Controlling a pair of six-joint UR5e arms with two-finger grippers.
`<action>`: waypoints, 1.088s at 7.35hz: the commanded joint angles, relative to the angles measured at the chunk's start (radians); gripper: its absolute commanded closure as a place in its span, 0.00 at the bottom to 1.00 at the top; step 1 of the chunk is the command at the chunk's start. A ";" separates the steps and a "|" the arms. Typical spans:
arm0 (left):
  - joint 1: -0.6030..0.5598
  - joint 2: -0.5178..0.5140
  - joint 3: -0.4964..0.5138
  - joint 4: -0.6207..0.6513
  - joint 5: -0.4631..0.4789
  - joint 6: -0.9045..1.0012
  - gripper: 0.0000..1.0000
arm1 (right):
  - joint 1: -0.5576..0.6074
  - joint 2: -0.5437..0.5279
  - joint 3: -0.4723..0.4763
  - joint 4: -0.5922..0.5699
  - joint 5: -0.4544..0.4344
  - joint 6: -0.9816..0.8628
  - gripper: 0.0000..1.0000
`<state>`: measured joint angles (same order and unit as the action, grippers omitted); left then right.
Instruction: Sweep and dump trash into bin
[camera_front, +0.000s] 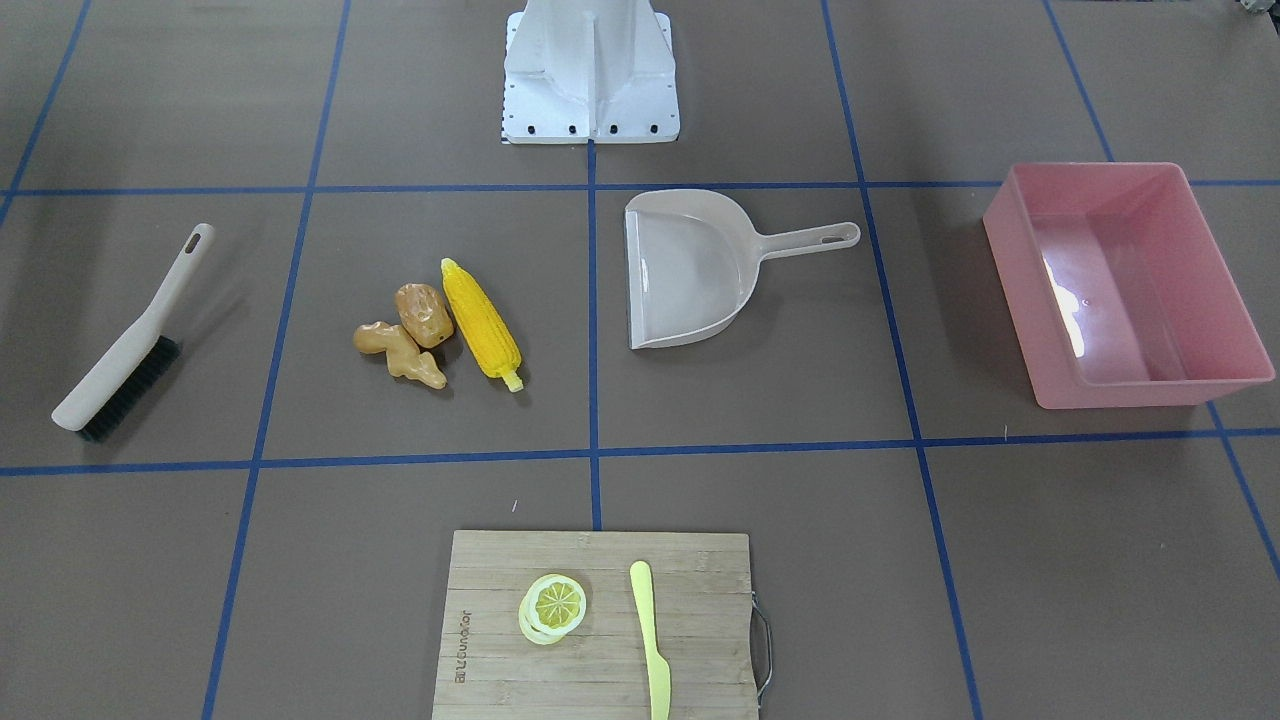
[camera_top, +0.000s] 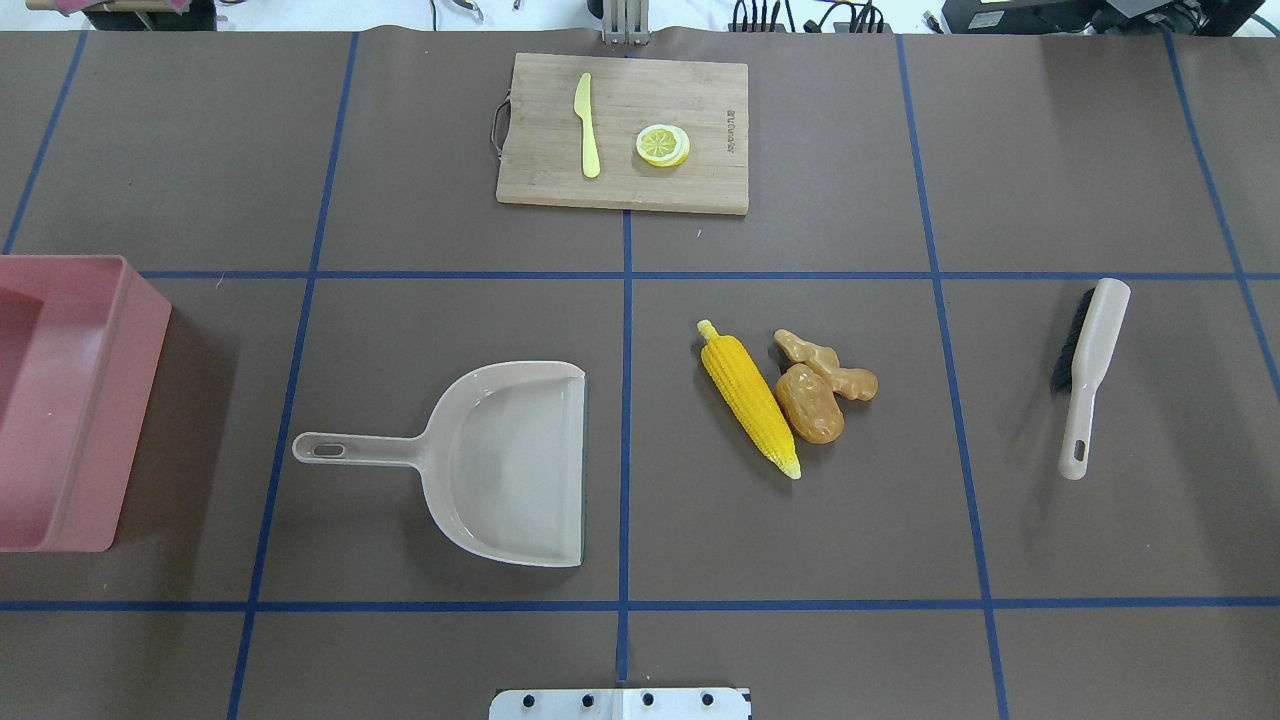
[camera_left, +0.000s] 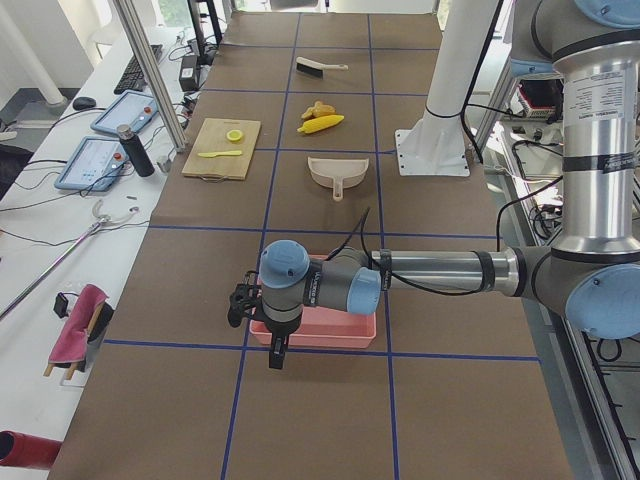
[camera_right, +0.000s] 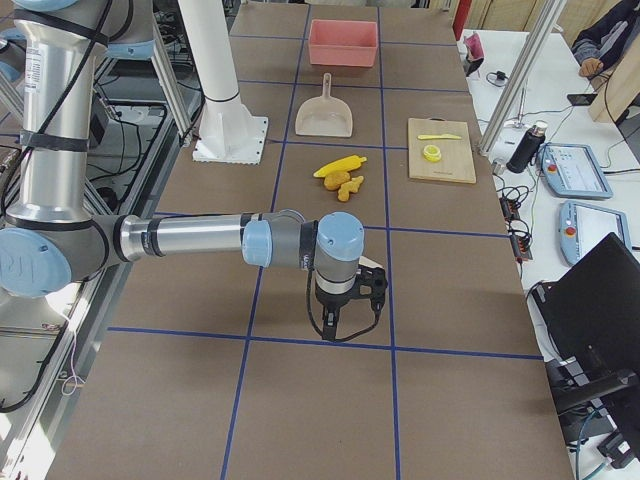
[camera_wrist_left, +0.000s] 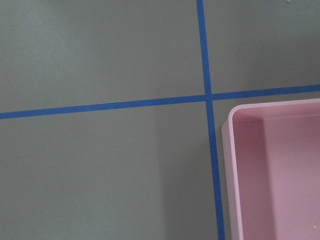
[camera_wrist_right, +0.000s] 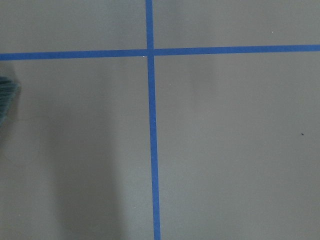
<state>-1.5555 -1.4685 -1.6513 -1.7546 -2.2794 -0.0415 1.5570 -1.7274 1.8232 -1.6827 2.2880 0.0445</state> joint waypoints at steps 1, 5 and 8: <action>0.000 0.000 -0.001 0.000 0.000 0.000 0.01 | 0.000 0.000 0.002 0.001 -0.015 0.000 0.00; 0.000 0.000 0.001 0.000 0.000 0.000 0.01 | 0.000 -0.017 -0.010 0.012 -0.004 0.002 0.00; 0.000 0.000 0.002 0.000 0.001 0.000 0.01 | 0.000 -0.014 -0.004 0.012 -0.001 0.018 0.00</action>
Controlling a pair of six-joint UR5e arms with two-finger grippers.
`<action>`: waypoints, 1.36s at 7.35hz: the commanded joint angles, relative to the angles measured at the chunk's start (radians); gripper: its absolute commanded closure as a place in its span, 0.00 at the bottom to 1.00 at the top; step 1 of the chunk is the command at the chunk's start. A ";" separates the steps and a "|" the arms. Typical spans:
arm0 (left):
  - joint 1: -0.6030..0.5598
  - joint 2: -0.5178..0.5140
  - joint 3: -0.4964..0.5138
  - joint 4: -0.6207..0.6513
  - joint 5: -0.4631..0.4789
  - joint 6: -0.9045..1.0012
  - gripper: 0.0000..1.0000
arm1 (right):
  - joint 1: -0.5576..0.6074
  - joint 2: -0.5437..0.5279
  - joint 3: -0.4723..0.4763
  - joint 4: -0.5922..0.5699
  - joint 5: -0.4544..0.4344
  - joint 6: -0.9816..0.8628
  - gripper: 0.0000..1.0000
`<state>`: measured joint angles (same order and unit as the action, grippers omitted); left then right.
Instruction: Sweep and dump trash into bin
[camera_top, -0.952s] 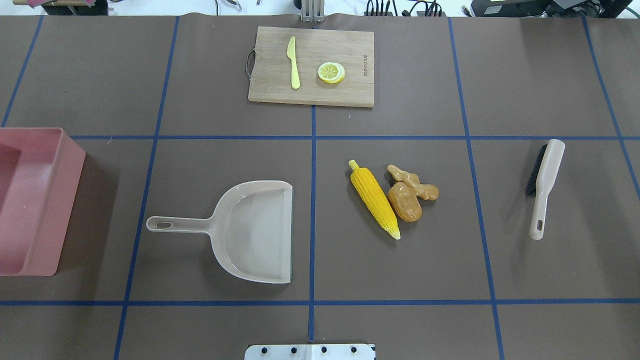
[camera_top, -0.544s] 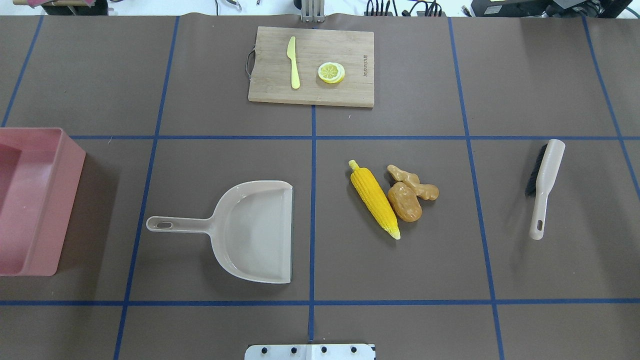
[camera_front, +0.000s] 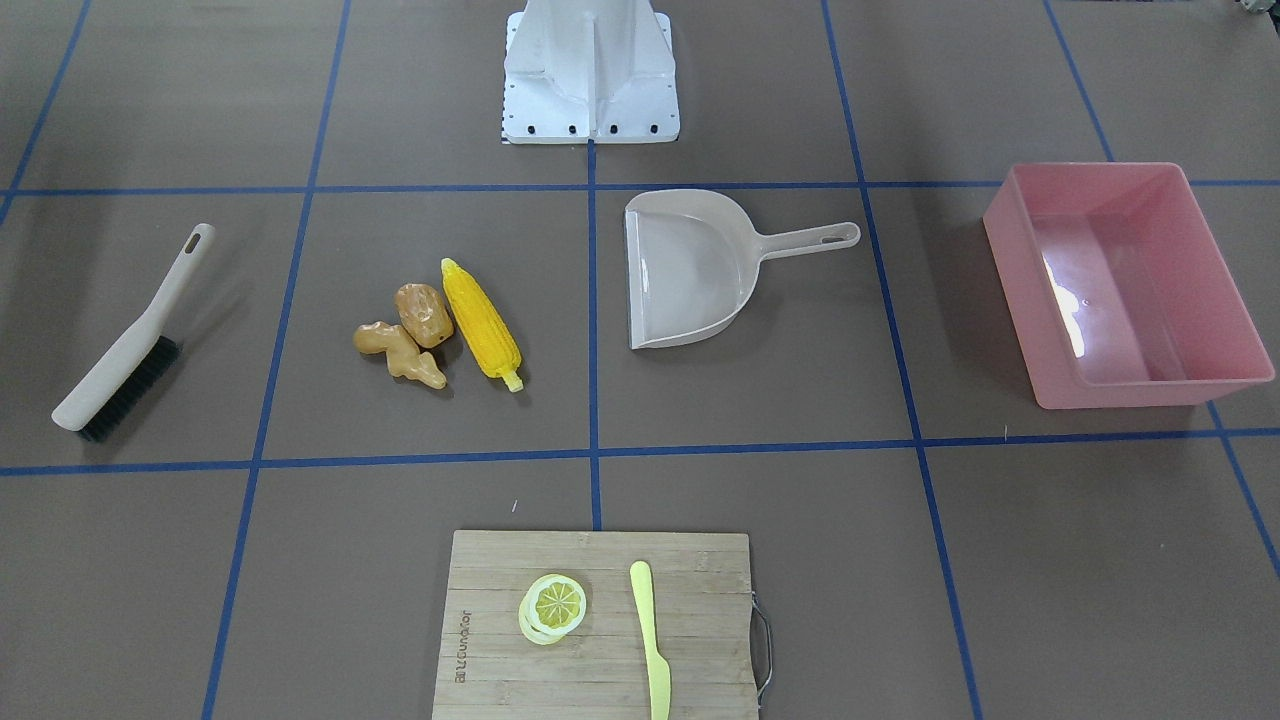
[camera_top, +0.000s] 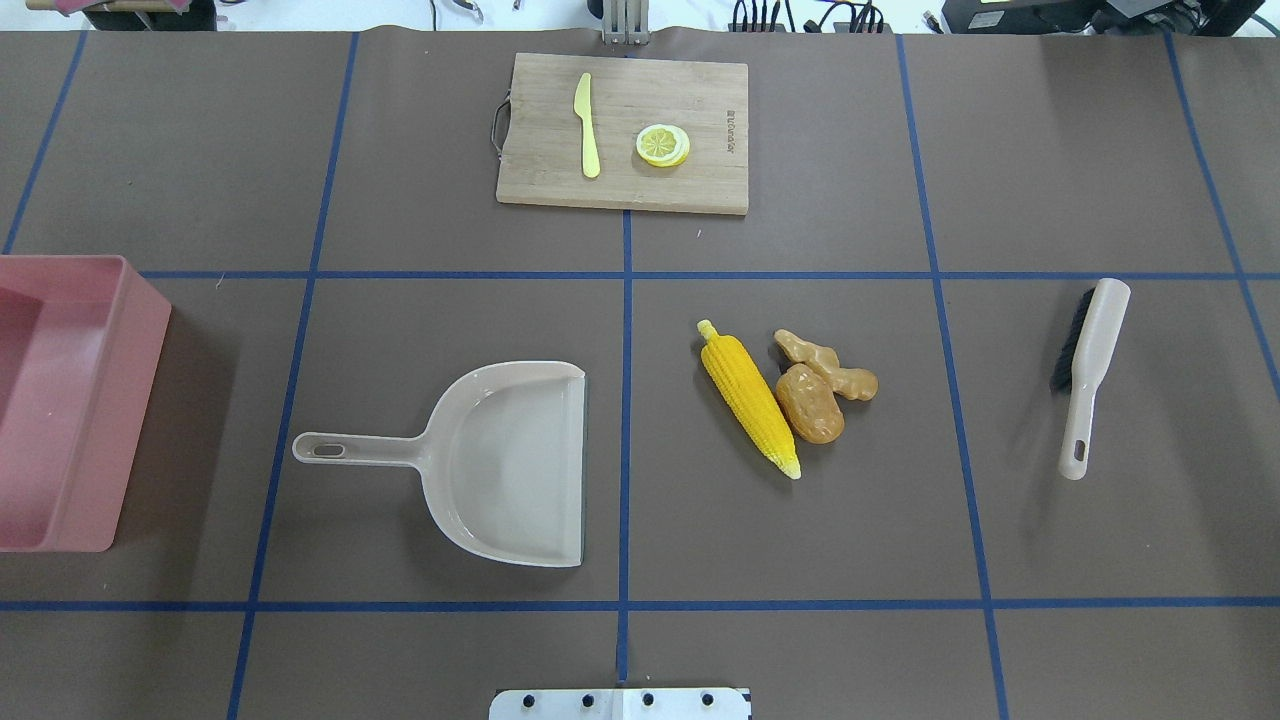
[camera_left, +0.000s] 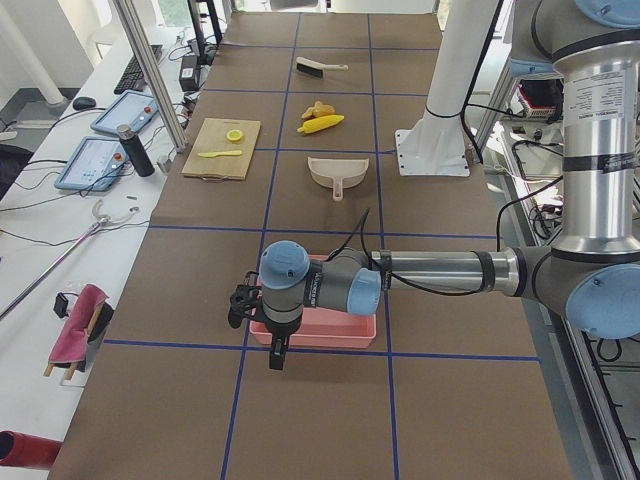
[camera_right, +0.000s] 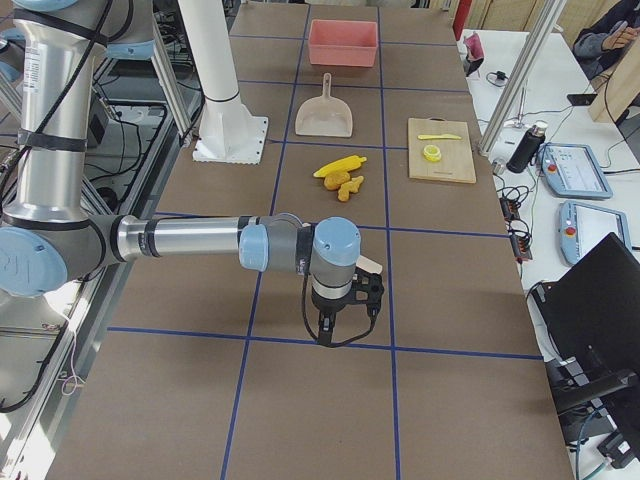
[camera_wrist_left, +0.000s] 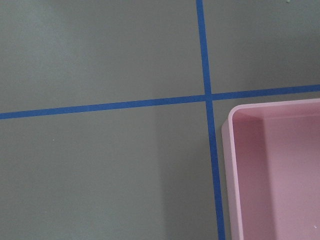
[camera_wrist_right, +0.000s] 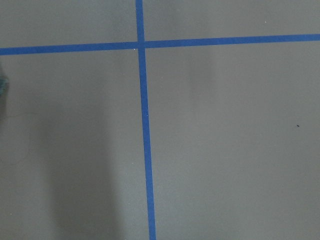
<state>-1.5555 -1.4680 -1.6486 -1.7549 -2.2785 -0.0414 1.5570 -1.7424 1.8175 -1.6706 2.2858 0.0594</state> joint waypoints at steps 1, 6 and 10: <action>0.000 0.000 0.000 0.000 0.001 0.000 0.01 | 0.000 0.004 0.006 -0.003 0.009 0.026 0.00; 0.000 0.003 0.004 0.012 -0.002 -0.002 0.01 | -0.118 0.015 0.141 -0.012 0.072 0.433 0.00; -0.066 -0.001 -0.040 0.021 -0.133 -0.002 0.01 | -0.432 0.076 0.246 -0.012 0.048 0.926 0.00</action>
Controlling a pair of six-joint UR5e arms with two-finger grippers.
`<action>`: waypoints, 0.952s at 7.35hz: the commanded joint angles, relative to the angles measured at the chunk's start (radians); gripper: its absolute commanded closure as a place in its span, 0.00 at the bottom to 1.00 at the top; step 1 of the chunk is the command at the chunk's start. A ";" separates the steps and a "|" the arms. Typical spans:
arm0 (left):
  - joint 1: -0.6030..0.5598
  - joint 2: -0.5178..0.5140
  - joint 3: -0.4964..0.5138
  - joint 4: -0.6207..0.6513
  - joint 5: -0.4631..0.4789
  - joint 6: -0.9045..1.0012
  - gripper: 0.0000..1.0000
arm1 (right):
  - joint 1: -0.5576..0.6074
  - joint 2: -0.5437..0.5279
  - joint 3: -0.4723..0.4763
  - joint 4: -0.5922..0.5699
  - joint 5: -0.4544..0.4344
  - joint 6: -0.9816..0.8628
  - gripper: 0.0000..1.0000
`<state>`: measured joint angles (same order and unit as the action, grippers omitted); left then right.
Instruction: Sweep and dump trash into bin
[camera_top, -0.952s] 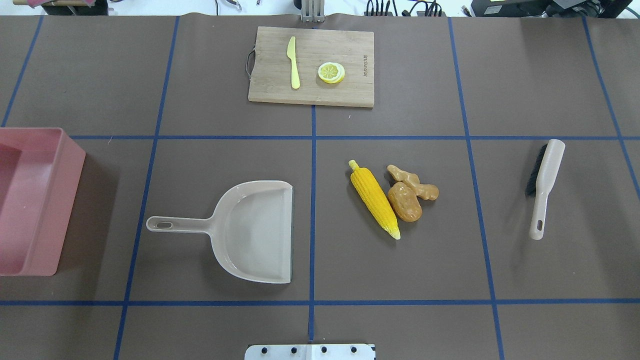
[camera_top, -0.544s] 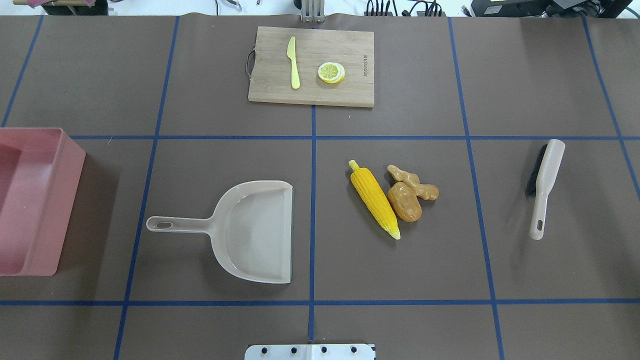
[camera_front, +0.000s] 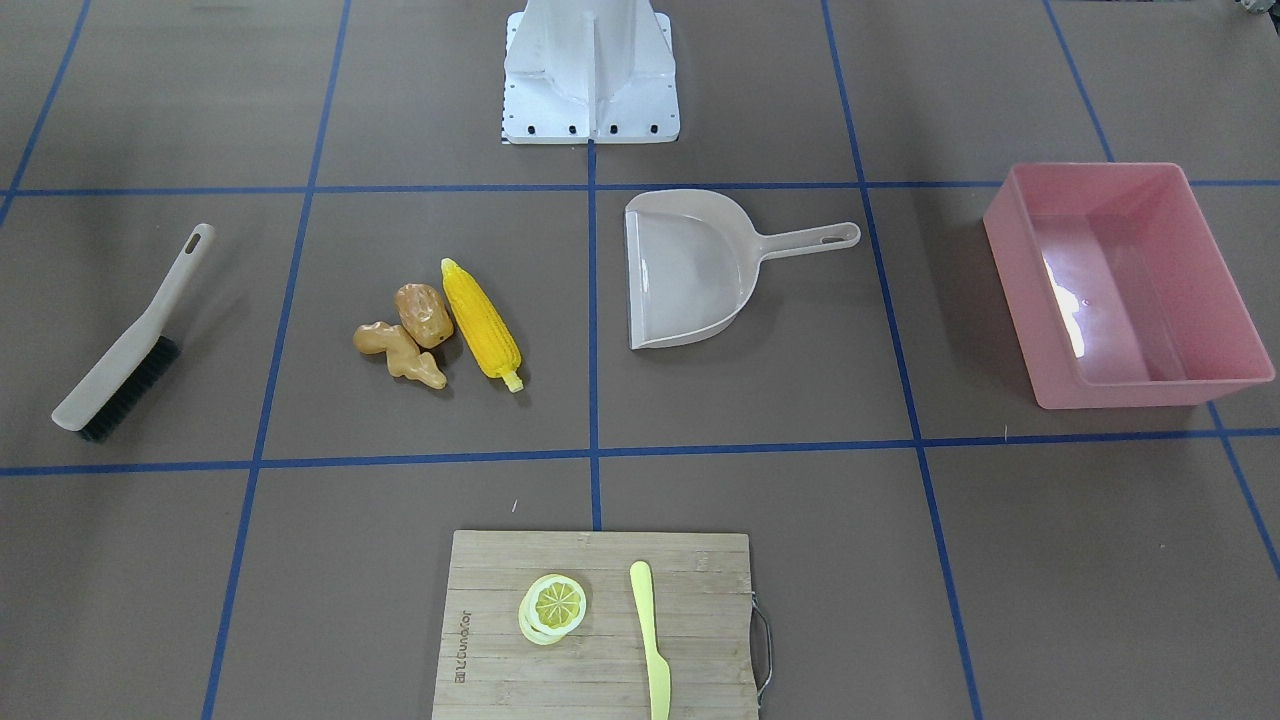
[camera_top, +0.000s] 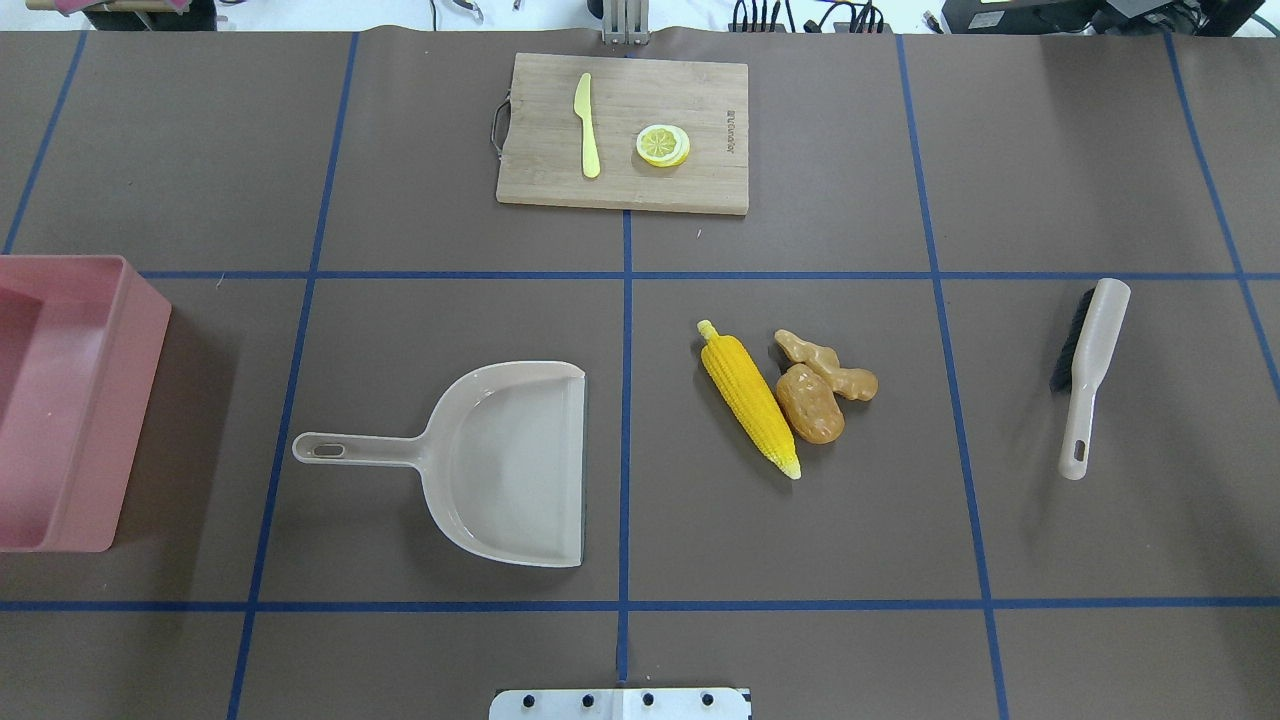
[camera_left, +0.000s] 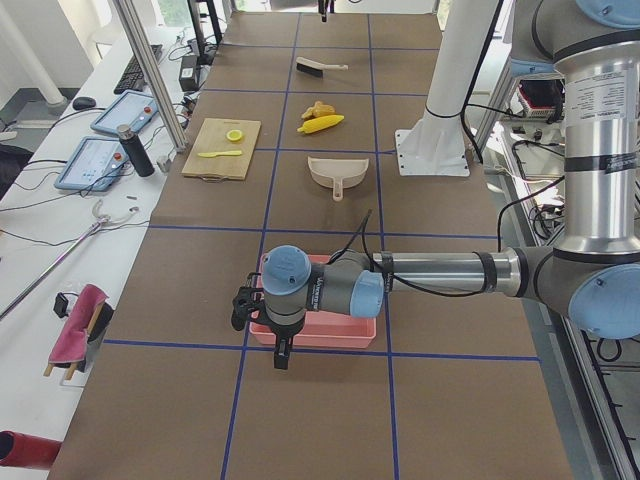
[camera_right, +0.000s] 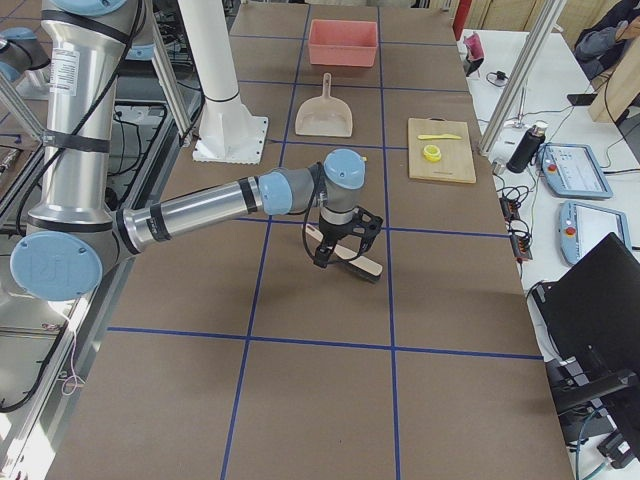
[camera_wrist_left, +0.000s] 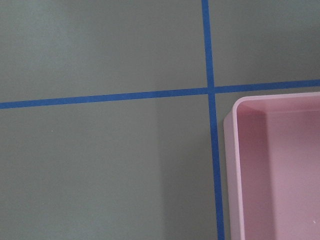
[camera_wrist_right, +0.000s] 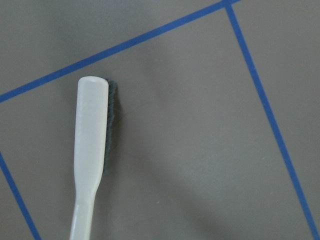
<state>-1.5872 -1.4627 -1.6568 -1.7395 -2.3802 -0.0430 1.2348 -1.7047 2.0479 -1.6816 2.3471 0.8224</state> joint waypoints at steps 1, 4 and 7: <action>-0.043 -0.022 -0.082 0.068 -0.019 0.000 0.01 | -0.121 0.052 0.009 0.008 -0.017 0.246 0.00; 0.013 -0.155 -0.316 0.447 0.079 0.009 0.01 | -0.213 0.077 -0.064 0.011 -0.020 0.253 0.00; 0.178 -0.420 -0.438 0.760 0.088 0.161 0.01 | -0.264 0.168 -0.178 0.011 -0.012 0.238 0.00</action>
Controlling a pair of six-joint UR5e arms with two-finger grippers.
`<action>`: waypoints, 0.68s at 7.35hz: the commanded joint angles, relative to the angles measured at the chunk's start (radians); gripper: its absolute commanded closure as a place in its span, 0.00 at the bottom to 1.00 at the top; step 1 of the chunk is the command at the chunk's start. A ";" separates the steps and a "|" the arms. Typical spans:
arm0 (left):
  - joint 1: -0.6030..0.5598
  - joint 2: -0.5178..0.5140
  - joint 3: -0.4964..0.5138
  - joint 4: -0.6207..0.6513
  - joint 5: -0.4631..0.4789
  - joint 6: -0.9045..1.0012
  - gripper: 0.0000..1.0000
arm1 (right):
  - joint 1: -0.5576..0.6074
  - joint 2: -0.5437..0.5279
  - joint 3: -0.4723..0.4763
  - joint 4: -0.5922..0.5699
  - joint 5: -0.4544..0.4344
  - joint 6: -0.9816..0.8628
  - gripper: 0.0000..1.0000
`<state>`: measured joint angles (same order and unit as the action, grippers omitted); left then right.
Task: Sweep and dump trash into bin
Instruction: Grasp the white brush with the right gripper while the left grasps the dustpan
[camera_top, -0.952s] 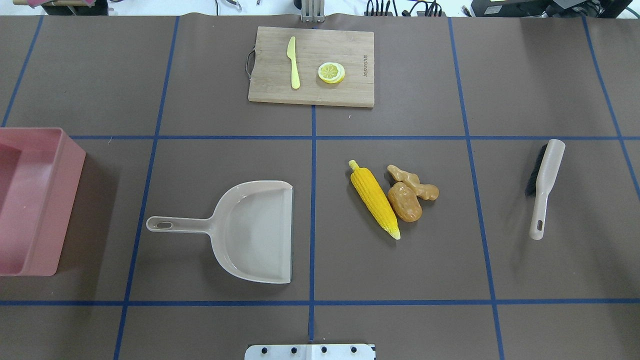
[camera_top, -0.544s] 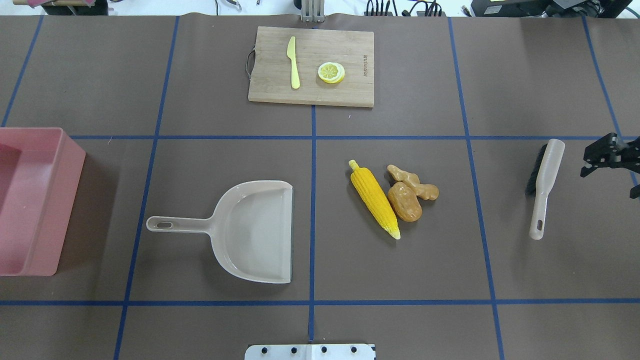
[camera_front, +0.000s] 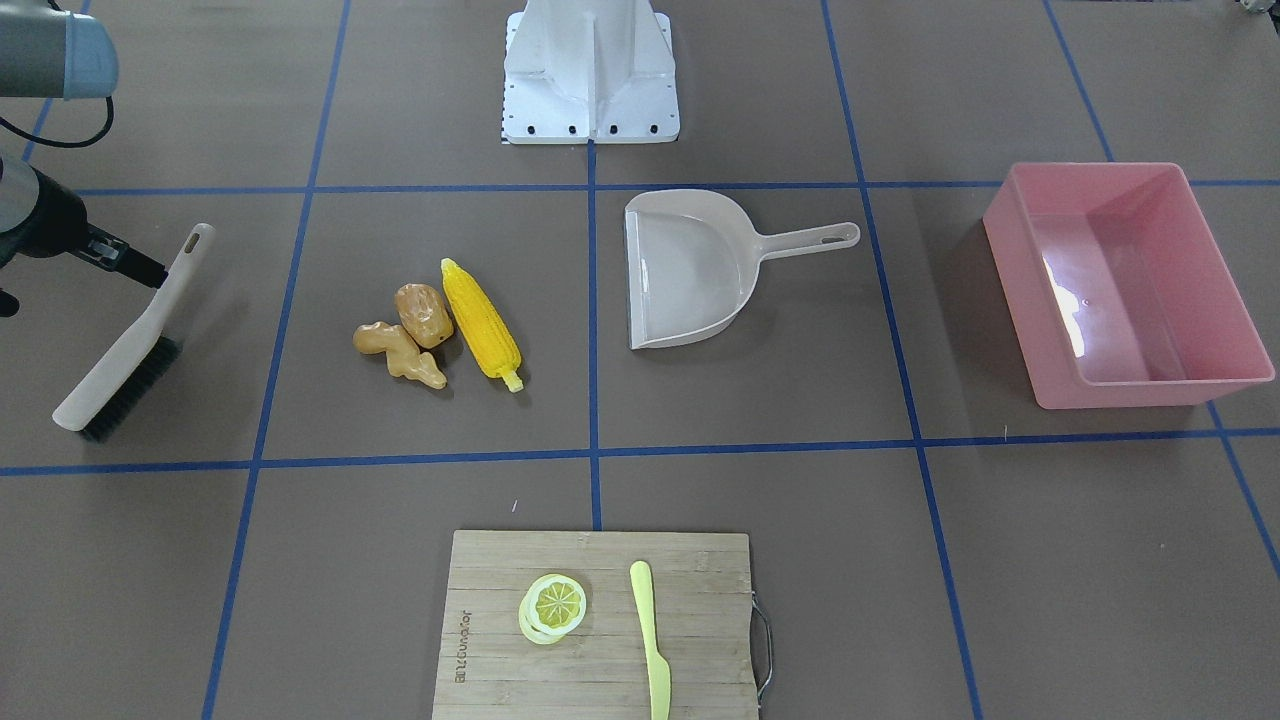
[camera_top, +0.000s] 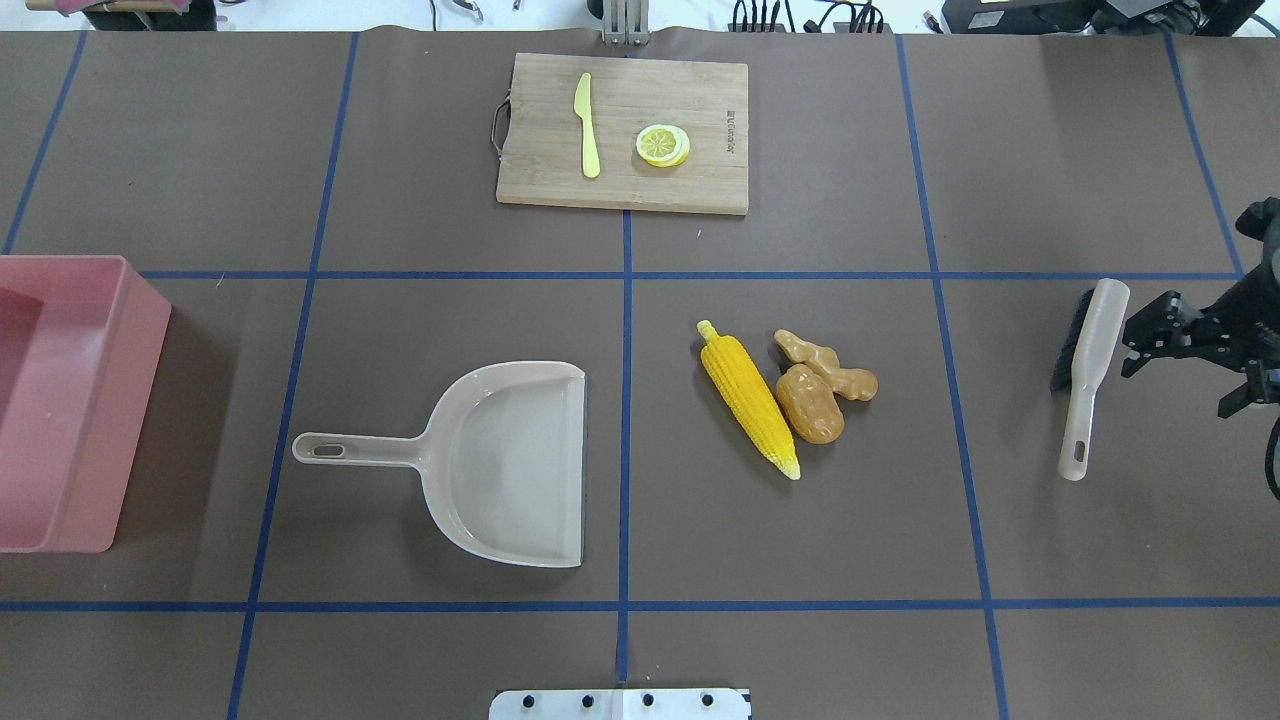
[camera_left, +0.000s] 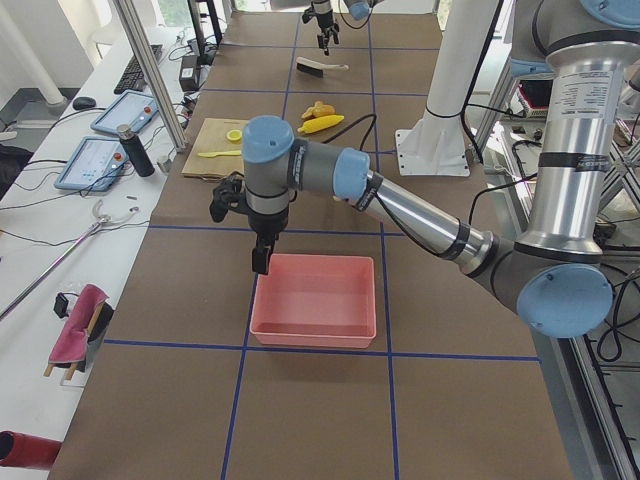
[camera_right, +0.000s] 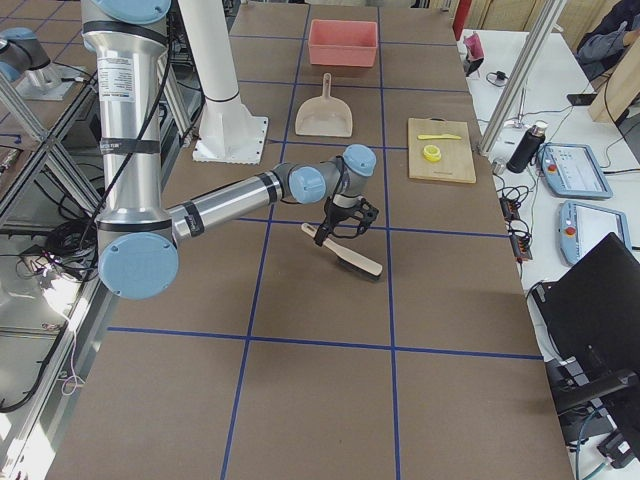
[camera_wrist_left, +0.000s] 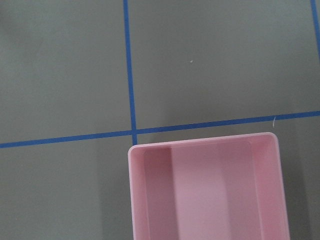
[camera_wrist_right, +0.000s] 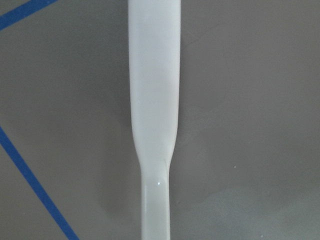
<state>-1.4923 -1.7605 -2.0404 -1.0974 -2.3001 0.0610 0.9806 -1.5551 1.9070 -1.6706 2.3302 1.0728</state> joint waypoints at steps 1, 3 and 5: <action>0.122 -0.125 -0.101 0.119 0.064 0.125 0.01 | -0.013 0.023 -0.049 0.000 0.006 -0.014 0.00; 0.292 -0.139 -0.189 0.100 0.070 0.242 0.01 | -0.026 0.084 -0.135 0.002 0.008 -0.011 0.00; 0.540 -0.143 -0.306 0.099 0.192 0.280 0.01 | -0.031 0.093 -0.180 0.002 0.040 -0.011 0.10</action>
<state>-1.0974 -1.8993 -2.2777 -0.9971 -2.1815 0.3198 0.9534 -1.4713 1.7570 -1.6690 2.3503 1.0611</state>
